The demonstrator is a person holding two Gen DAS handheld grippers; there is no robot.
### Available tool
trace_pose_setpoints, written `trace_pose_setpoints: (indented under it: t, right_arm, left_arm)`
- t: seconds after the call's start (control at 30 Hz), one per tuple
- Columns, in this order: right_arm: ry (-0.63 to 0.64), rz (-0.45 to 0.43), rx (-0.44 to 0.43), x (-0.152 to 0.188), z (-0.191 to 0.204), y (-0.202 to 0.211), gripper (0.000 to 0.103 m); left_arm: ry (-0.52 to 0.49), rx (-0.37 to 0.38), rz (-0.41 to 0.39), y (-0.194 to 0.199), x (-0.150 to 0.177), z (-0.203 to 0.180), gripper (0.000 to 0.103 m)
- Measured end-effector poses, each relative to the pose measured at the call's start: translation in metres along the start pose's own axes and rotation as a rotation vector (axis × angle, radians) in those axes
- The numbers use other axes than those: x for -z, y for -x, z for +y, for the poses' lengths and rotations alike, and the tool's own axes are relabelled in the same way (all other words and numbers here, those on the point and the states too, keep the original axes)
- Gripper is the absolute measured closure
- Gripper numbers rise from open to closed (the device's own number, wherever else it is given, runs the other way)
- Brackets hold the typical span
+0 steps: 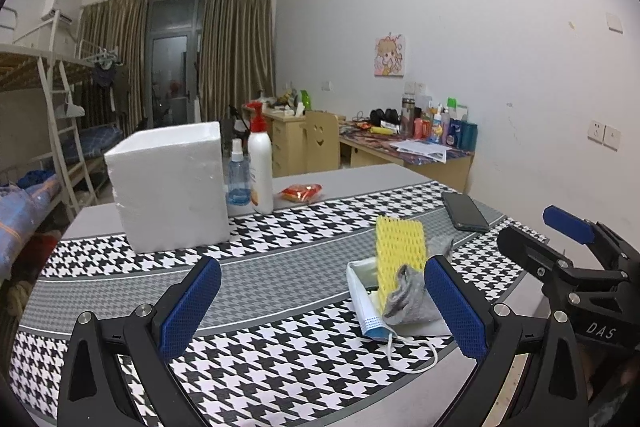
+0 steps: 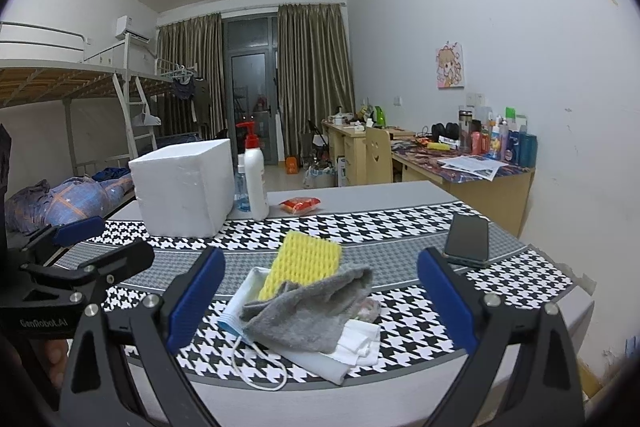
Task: Organize soft objects
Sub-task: 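Move the right gripper toward the grey sock while the left approaches the white mask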
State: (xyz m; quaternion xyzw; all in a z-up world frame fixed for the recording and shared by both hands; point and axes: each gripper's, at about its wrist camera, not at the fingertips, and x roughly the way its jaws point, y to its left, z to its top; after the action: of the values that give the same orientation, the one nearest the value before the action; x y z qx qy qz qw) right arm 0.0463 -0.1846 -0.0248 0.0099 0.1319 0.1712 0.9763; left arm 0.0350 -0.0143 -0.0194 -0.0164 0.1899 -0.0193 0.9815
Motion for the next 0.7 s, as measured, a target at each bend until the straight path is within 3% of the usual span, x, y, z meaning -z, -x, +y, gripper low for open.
trace_pose_setpoints:
  t: [0.7]
  right_arm:
    - [-0.029,0.121,0.010,0.012,-0.012,-0.033,0.004]
  left_arm:
    - [0.003,0.035,0.143,-0.061,0.007,0.000,0.001]
